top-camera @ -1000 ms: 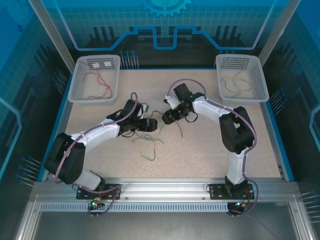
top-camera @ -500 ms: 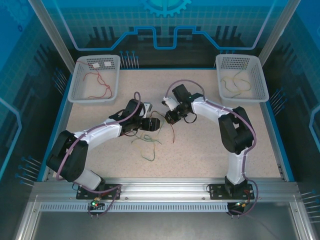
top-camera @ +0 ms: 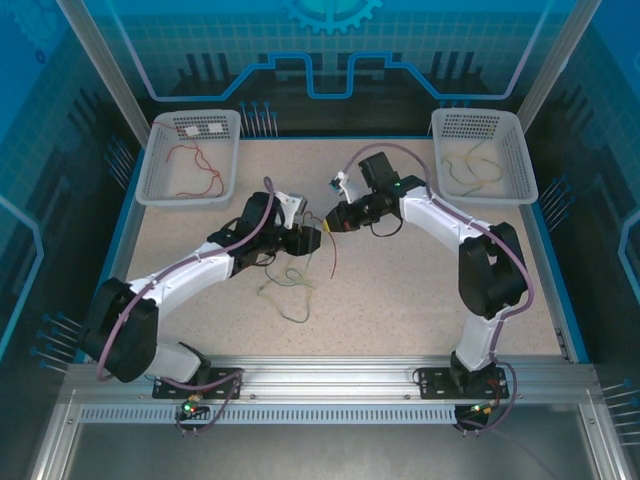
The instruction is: Untangle the cables
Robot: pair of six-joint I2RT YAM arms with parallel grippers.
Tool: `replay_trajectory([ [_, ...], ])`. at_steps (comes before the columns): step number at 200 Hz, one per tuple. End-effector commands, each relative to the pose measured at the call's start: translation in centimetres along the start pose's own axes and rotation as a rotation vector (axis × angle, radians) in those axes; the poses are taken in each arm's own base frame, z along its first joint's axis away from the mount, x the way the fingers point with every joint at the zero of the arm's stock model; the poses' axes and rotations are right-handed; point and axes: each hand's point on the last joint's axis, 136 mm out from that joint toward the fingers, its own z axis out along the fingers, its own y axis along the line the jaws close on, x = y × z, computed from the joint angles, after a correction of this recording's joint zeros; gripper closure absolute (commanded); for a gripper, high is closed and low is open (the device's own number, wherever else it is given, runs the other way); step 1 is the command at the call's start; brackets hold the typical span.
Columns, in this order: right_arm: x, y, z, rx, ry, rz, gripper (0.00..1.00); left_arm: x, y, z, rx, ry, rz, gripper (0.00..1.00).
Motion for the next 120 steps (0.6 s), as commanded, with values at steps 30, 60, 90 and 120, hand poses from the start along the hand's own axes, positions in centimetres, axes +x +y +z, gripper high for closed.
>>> replay_trajectory([
  [30, -1.5, 5.1, -0.6, -0.205, 0.004, 0.17, 1.0, -1.3, -3.7, -1.1, 0.162, -0.029, 0.031, 0.64],
  [60, -2.2, 5.5, -0.8, -0.232, -0.013, 0.232, 1.0, -1.3, -4.5, -1.2, 0.185, -0.018, 0.045, 0.74],
  [90, -2.5, 4.8, -0.4, -0.194, -0.029, 0.269, 1.0, -1.3, -5.5, -1.2, 0.235, -0.012, 0.035, 0.64],
  [120, -3.0, 4.9, -0.5, -0.199, -0.053, 0.294, 1.0, -0.8, -5.0, -0.3, 0.214, 0.019, 0.018, 0.39],
])
